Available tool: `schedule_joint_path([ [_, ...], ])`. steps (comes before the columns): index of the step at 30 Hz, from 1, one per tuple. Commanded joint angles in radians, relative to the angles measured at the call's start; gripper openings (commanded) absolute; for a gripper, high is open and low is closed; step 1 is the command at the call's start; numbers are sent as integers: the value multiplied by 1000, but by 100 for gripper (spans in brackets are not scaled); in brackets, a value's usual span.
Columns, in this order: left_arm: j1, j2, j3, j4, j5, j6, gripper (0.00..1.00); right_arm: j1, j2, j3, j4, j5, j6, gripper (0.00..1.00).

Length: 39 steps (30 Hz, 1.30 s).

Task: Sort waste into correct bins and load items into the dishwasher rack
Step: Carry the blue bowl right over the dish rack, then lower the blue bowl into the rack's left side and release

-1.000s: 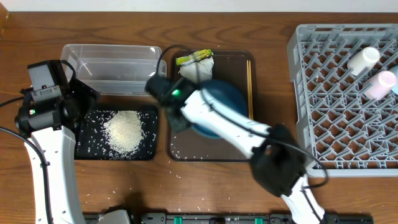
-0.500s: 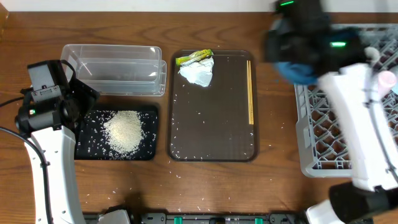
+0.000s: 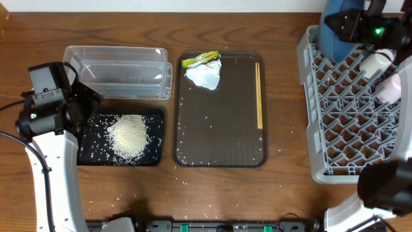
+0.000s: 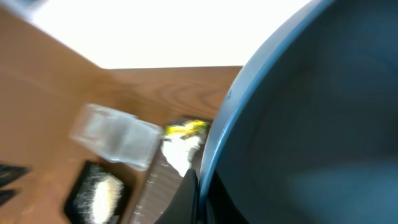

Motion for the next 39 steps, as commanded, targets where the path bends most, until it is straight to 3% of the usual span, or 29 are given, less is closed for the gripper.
schedule_joint_path([
  [1, 4, 0, 10, -3, -2, -16, 89, -18, 67, -9, 50, -328, -20, 1],
  [14, 4, 0, 10, -3, -2, -16, 89, -65, 257, -9, 74, -373, 10, 1],
  [26, 4, 0, 10, -3, -2, -16, 89, -121, 298, -9, 66, -391, 6, 1],
  [34, 4, 0, 10, -3, -2, -16, 89, -142, 299, -9, 88, -537, 6, 1],
  [39, 4, 0, 10, -3, -2, -16, 89, -172, 299, -9, 21, -533, 40, 1],
])
